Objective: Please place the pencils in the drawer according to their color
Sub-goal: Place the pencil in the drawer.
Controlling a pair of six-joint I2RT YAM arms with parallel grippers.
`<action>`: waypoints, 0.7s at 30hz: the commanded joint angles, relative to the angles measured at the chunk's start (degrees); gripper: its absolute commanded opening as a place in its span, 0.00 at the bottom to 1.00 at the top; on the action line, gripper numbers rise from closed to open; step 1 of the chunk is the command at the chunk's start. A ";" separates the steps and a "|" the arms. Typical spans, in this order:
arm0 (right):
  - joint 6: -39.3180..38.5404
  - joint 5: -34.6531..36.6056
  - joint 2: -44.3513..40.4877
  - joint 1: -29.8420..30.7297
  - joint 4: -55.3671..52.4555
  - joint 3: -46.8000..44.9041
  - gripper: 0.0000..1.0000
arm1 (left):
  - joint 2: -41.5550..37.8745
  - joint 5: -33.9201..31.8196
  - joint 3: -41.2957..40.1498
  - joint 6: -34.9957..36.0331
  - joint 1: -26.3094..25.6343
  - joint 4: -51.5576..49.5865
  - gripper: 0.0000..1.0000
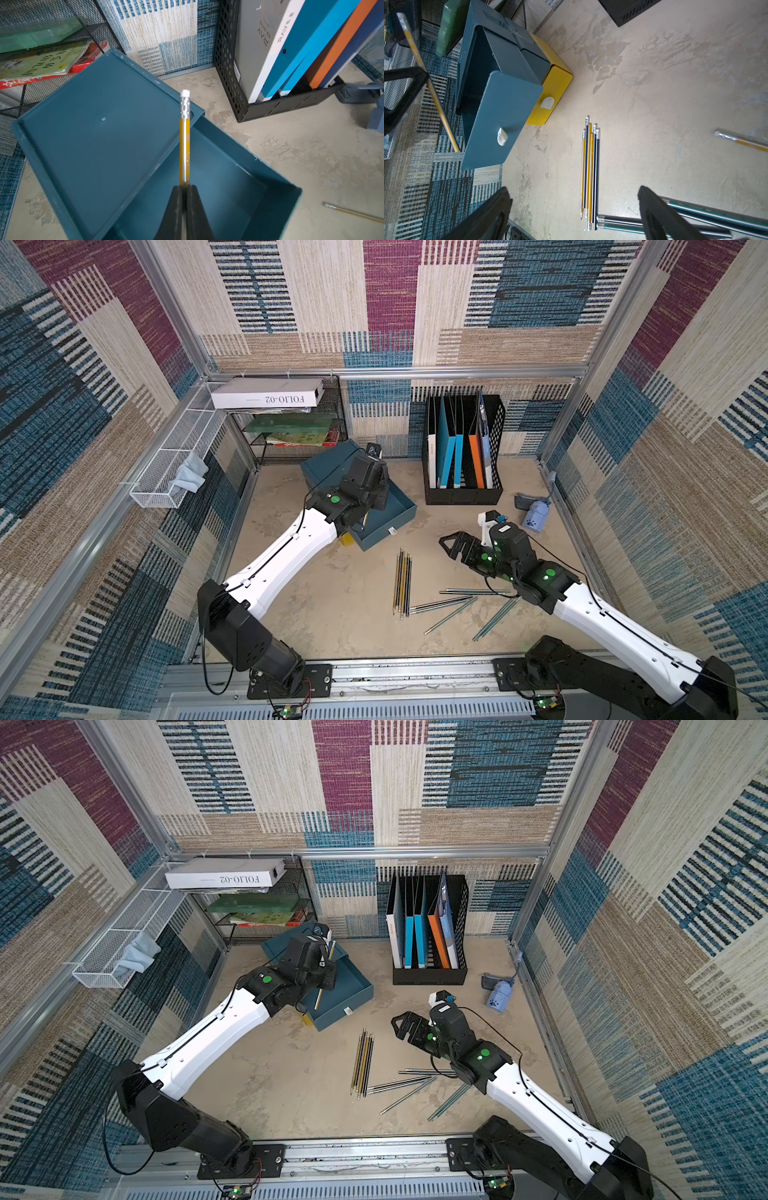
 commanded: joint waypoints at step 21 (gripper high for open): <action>0.21 0.40 0.10 -0.10 2.26 -1.03 0.99 | -1.11 8.55 -4.65 -0.07 0.09 -4.64 0.28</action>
